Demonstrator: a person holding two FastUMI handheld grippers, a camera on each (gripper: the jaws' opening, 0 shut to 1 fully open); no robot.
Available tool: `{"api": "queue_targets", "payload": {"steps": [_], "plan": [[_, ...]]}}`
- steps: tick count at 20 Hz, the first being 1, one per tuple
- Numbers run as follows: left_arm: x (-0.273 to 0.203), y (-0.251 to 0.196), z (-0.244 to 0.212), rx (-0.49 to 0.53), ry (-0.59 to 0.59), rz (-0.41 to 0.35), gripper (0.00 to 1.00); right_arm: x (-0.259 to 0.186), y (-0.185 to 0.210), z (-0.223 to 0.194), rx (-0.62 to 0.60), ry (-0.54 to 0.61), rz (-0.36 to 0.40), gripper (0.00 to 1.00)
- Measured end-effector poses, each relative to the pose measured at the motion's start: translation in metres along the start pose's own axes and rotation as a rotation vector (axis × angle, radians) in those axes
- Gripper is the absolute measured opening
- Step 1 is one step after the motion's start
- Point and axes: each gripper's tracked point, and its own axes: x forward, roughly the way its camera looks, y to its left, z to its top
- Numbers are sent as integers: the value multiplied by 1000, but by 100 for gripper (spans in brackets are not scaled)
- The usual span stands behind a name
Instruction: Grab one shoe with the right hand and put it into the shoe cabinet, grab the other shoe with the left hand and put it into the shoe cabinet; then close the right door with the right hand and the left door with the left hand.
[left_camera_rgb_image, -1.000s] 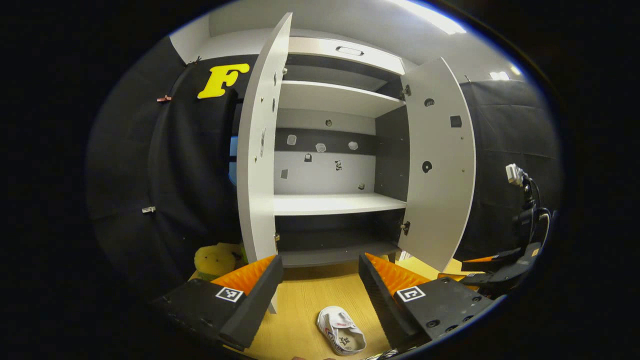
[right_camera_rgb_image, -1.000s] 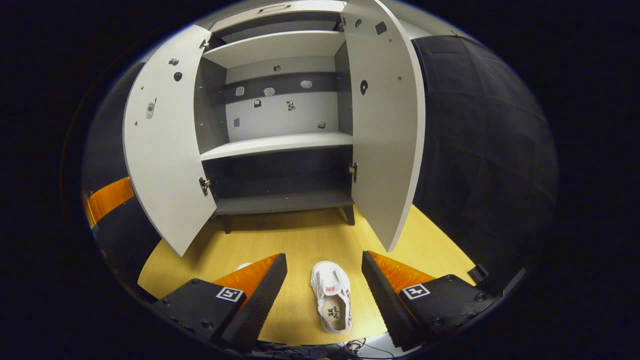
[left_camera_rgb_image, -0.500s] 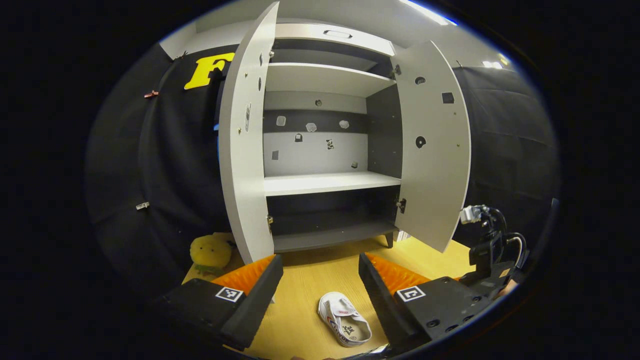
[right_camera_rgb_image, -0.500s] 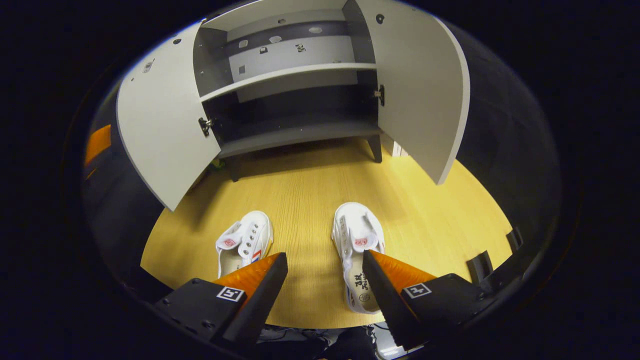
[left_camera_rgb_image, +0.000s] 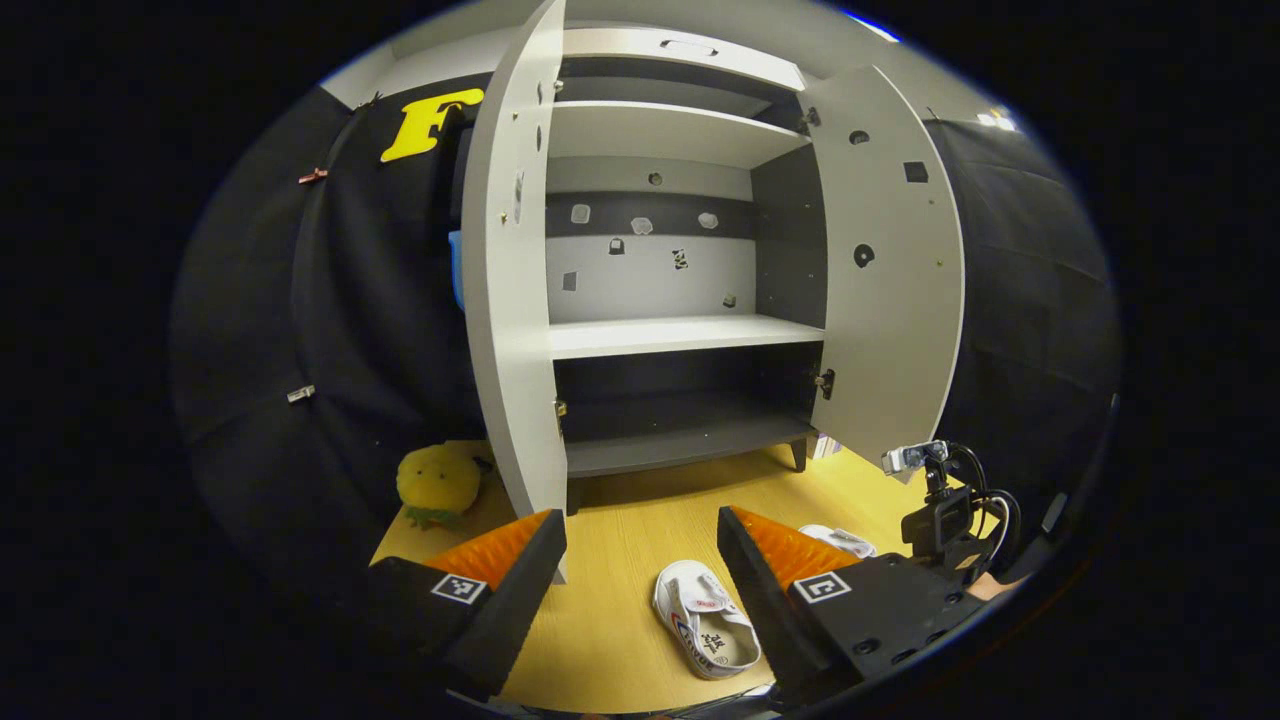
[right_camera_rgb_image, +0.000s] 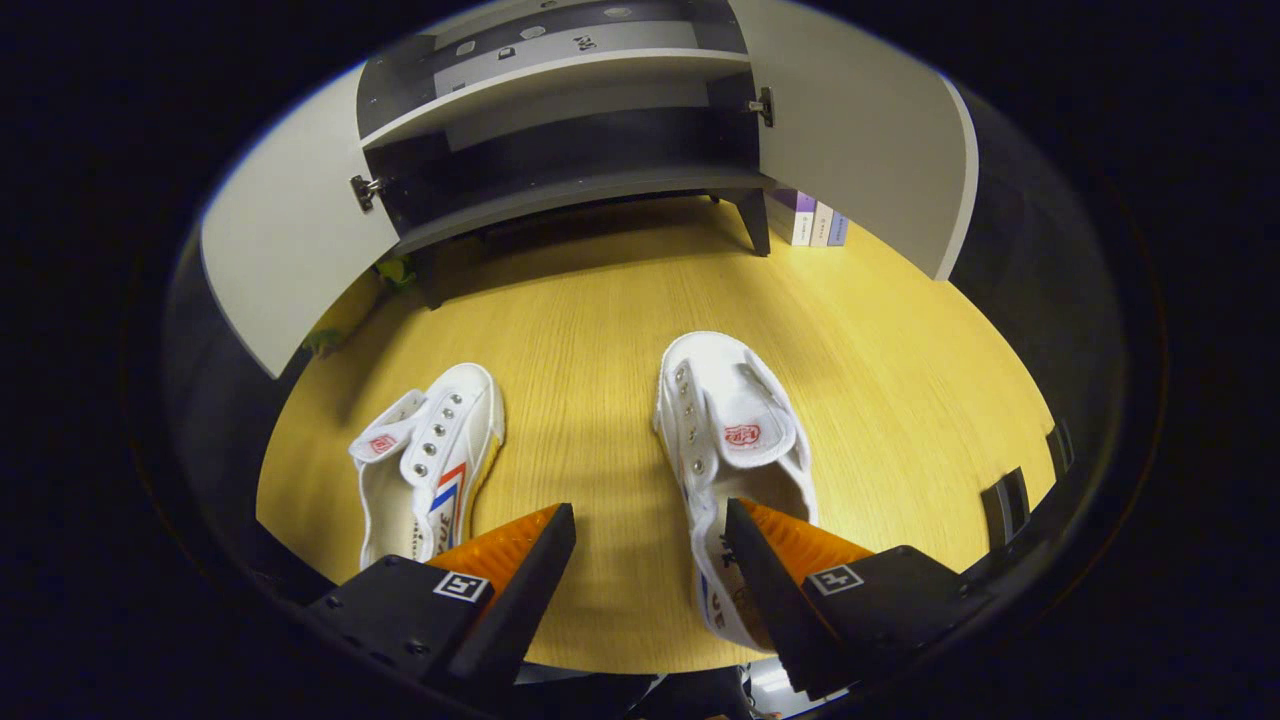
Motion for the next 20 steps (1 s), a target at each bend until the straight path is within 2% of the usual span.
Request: {"api": "queue_targets", "payload": {"steps": [3,8,10,11,13,14,15,17,20], "plan": [[1,4,-6,-14,22,22,95,23,2,4,12,6,0,98],[2,7,-13,13,45,58,95,43,-6,17,-66,-38,-66,89],[1,4,-12,0,44,67,95,45,-13,21,-91,-37,-92,72],[0,4,-12,-4,44,74,95,48,-17,22,-89,-35,-95,56],[-2,1,-13,-5,47,86,95,47,-15,23,-74,-17,-48,36],[-3,0,-13,-5,48,90,95,46,-12,22,-73,-7,-7,36],[-3,-1,-12,-4,48,93,95,47,-11,22,-64,6,4,22],[-3,-4,-11,3,49,100,95,48,-10,21,-78,28,28,13],[-2,-9,-5,18,43,112,95,48,-8,22,-75,40,52,7]]}}
